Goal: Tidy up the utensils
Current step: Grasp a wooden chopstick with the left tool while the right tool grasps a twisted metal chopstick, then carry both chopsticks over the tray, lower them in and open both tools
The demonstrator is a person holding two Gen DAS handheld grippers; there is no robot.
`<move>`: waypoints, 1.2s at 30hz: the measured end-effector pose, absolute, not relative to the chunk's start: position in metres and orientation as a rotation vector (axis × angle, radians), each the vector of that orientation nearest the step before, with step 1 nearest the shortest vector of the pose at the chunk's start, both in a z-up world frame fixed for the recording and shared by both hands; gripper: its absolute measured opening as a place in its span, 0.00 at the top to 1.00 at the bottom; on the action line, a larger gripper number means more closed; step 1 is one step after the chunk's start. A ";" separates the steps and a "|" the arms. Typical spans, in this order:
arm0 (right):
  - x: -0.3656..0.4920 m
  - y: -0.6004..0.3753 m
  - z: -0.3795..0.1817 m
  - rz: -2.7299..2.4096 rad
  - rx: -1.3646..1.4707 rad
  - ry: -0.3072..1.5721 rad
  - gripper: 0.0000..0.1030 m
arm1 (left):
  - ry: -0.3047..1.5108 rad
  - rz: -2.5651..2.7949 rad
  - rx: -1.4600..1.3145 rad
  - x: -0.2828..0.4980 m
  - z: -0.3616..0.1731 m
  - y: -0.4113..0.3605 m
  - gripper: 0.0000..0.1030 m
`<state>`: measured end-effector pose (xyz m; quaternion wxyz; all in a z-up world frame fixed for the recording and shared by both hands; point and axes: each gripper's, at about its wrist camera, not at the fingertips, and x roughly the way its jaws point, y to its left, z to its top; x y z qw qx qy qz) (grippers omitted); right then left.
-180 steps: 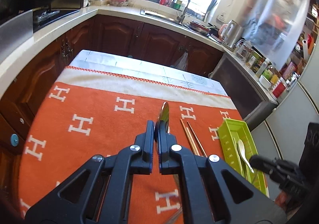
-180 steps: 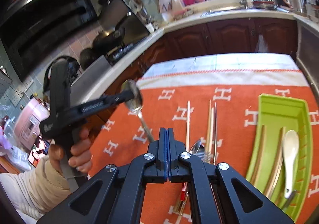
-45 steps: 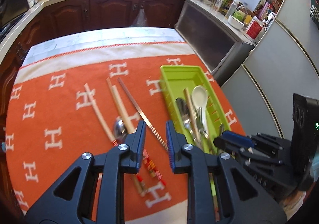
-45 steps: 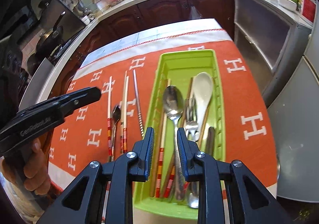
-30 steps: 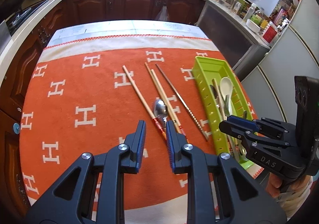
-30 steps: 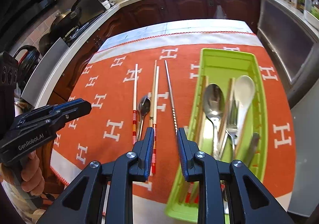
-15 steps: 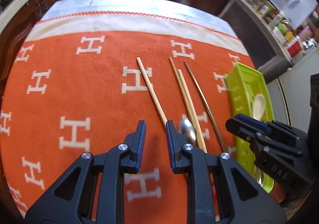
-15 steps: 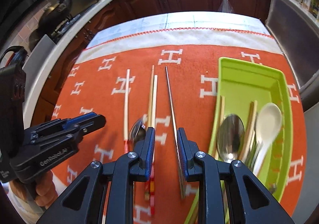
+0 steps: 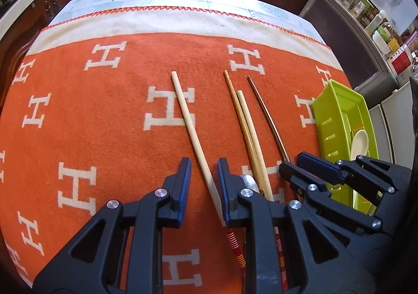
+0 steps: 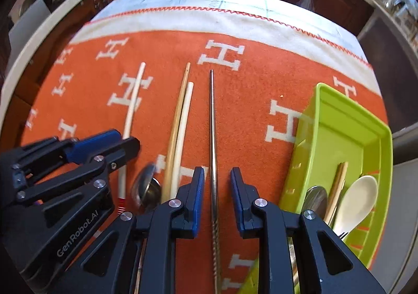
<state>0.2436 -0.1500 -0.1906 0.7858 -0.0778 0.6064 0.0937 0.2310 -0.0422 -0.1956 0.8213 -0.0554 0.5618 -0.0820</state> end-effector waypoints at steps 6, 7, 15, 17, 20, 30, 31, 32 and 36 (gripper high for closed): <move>0.240 -0.147 -0.193 0.230 -0.228 1.296 0.95 | 1.184 -0.169 -0.106 0.220 -0.193 -0.035 0.96; 0.239 -0.147 -0.194 0.239 -0.226 1.295 0.95 | 1.188 -0.176 -0.117 0.220 -0.193 -0.034 0.96; 0.227 -0.163 -0.176 0.273 -0.010 1.276 0.95 | 1.179 -0.194 -0.153 0.205 -0.181 -0.024 0.97; 0.221 -0.177 -0.166 0.292 0.097 1.260 0.95 | 1.168 -0.209 -0.161 0.199 -0.171 -0.021 0.97; 0.210 -0.196 -0.151 0.321 0.235 1.233 0.95 | 1.149 -0.238 -0.171 0.185 -0.150 -0.023 0.97; 0.153 -0.273 -0.091 0.247 0.375 1.112 0.95 | 1.100 -0.398 -0.166 0.148 -0.086 -0.075 0.97; 0.148 -0.283 -0.088 0.227 0.385 1.106 0.95 | 1.093 -0.419 -0.160 0.146 -0.079 -0.086 0.97; 0.144 -0.292 -0.086 0.210 0.391 1.102 0.95 | 1.088 -0.432 -0.155 0.142 -0.074 -0.095 0.97; 0.129 -0.329 -0.083 0.134 0.427 1.093 0.95 | 1.098 -0.462 -0.145 0.138 -0.066 -0.129 0.97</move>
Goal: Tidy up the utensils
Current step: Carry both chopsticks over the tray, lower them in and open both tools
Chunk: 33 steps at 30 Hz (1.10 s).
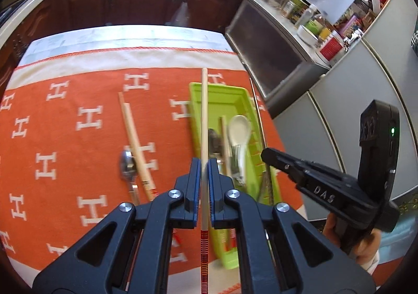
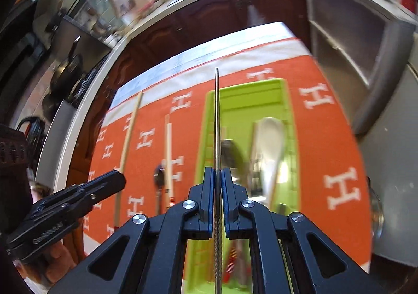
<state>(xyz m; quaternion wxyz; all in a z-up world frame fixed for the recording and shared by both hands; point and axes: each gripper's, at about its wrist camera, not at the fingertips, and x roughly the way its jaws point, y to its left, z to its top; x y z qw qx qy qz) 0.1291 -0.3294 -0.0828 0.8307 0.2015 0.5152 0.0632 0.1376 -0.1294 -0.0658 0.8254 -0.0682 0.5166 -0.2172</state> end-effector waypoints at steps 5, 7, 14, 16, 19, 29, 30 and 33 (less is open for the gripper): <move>0.117 -0.353 -0.091 0.094 0.432 1.095 0.95 | 1.147 -0.466 -0.135 0.137 -0.074 -0.167 0.97; 0.118 -0.355 -0.095 0.097 0.442 1.105 0.95 | 1.163 -0.463 -0.130 0.136 -0.082 -0.175 0.97; 0.124 -0.351 -0.106 0.095 0.439 1.121 0.94 | 1.177 -0.419 -0.095 0.138 -0.102 -0.181 0.97; 0.125 -0.349 -0.107 0.095 0.440 1.121 0.90 | 1.173 -0.413 -0.087 0.137 -0.103 -0.180 0.97; 0.126 -0.346 -0.109 0.092 0.431 1.117 0.89 | 1.165 -0.400 -0.086 0.137 -0.101 -0.172 0.96; 0.123 -0.330 -0.103 0.112 0.407 1.107 0.89 | 1.116 -0.339 -0.066 0.134 -0.086 -0.144 0.96; 0.122 -0.328 -0.102 0.113 0.405 1.107 0.89 | 1.115 -0.337 -0.067 0.133 -0.085 -0.141 0.96; 0.120 -0.324 -0.099 0.120 0.400 1.107 0.89 | 1.105 -0.316 -0.058 0.130 -0.081 -0.131 0.96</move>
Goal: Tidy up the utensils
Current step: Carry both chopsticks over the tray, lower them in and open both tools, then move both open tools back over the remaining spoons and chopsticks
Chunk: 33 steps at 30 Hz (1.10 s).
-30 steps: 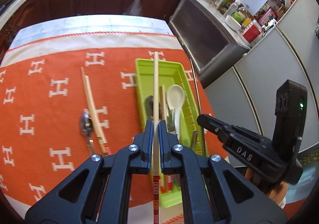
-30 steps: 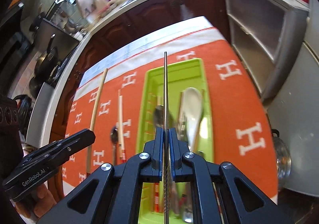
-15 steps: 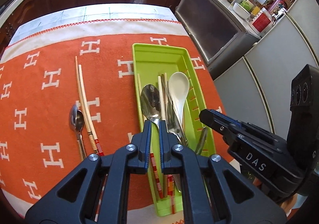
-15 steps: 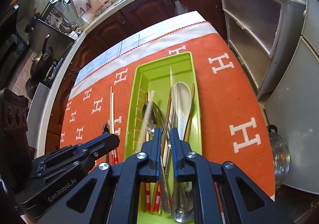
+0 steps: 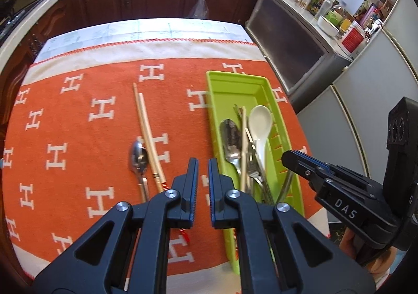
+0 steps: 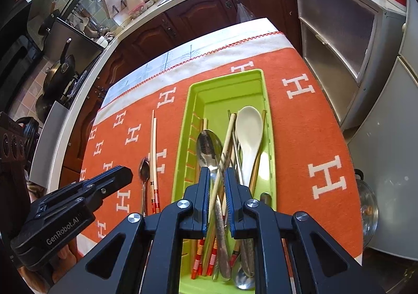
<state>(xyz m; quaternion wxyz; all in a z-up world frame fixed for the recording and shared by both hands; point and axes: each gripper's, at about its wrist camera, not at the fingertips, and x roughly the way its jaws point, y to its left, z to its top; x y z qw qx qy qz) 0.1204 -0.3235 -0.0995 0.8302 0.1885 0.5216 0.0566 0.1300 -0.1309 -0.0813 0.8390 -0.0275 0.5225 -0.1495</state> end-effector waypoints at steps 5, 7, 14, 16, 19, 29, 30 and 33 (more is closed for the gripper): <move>0.119 -0.318 -0.096 0.126 0.385 1.101 0.89 | 1.078 -0.278 -0.049 0.126 -0.076 -0.111 0.96; 0.117 -0.311 -0.094 0.131 0.374 1.098 0.89 | 1.062 -0.255 -0.039 0.124 -0.075 -0.101 0.96; 0.113 -0.284 -0.091 0.163 0.325 1.096 0.89 | 1.044 -0.155 -0.071 0.122 -0.078 -0.051 0.96; 0.113 -0.272 -0.092 0.198 0.329 1.101 0.89 | 1.042 -0.128 -0.077 0.120 -0.081 -0.039 0.96; 0.115 -0.253 -0.094 0.239 0.315 1.112 0.89 | 1.041 -0.101 -0.078 0.116 -0.087 -0.024 0.96; 0.132 -0.190 -0.111 0.319 0.224 1.180 0.89 | 1.082 -0.087 -0.072 0.105 -0.120 0.006 0.96; 0.134 -0.185 -0.114 0.319 0.216 1.190 0.89 | 1.089 -0.107 -0.079 0.105 -0.124 0.005 0.96; 0.143 -0.173 -0.125 0.322 0.206 1.221 0.89 | 1.131 -0.197 -0.122 0.107 -0.135 0.001 0.96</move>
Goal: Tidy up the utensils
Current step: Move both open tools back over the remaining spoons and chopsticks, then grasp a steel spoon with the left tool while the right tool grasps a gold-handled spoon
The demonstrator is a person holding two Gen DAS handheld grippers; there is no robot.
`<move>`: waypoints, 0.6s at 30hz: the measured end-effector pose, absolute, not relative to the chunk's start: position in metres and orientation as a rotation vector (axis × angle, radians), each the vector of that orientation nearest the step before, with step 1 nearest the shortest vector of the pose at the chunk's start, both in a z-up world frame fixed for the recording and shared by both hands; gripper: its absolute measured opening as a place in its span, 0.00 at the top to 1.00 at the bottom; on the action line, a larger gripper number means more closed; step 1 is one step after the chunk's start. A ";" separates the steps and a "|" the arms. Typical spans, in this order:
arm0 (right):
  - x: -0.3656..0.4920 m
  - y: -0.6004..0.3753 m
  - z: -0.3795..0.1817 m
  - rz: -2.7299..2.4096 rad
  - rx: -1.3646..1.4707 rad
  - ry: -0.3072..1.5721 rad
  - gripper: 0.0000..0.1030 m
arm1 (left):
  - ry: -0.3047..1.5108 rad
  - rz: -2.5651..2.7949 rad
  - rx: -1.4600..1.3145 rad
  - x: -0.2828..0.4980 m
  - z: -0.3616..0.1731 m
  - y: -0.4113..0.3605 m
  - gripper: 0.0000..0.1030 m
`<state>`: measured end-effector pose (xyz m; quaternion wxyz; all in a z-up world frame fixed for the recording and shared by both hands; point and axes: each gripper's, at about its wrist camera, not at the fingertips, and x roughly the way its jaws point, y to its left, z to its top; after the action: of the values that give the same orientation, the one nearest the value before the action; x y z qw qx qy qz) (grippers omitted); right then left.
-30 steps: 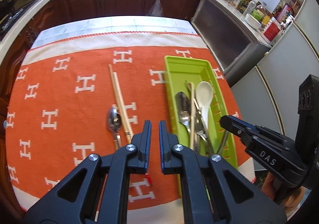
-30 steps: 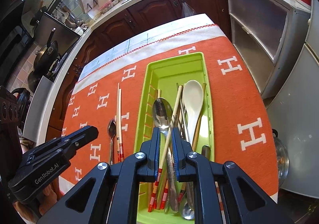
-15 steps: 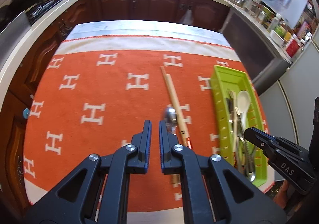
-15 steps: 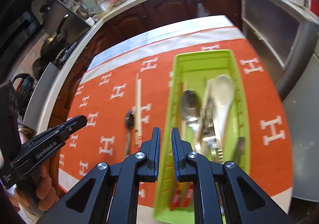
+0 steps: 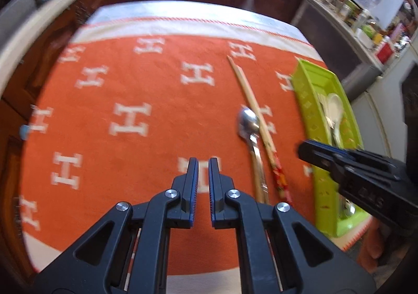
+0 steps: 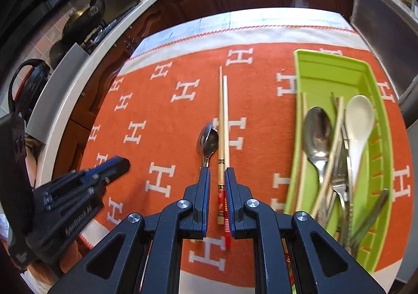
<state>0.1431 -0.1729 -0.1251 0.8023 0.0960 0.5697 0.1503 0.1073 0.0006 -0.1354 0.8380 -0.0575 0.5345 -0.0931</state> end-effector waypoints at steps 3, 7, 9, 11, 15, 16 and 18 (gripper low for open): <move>0.150 -0.169 -0.132 0.310 0.197 1.232 0.89 | 1.171 -0.284 -0.161 0.110 -0.147 -0.007 0.90; 0.164 -0.167 -0.142 0.297 0.198 1.250 0.89 | 1.182 -0.340 -0.159 0.111 -0.156 -0.021 0.81; 0.168 -0.169 -0.144 0.284 0.187 1.256 0.89 | 1.188 -0.355 -0.153 0.114 -0.160 -0.028 0.80; 0.173 -0.169 -0.146 0.281 0.188 1.259 0.89 | 1.196 -0.352 -0.156 0.121 -0.166 -0.033 0.80; 0.177 -0.170 -0.145 0.278 0.190 1.251 0.89 | 1.194 -0.321 -0.159 0.137 -0.177 -0.036 0.80; 0.176 -0.170 -0.144 0.277 0.190 1.250 0.89 | 1.196 -0.315 -0.156 0.141 -0.178 -0.037 0.80; 0.173 -0.172 -0.143 0.275 0.192 1.247 0.89 | 1.196 -0.309 -0.160 0.149 -0.182 -0.040 0.80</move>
<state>0.1733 -0.1717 -0.1425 0.7988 0.0892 0.5809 0.1283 0.1495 -0.0398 -0.1817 0.8123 -0.0750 0.5600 -0.1447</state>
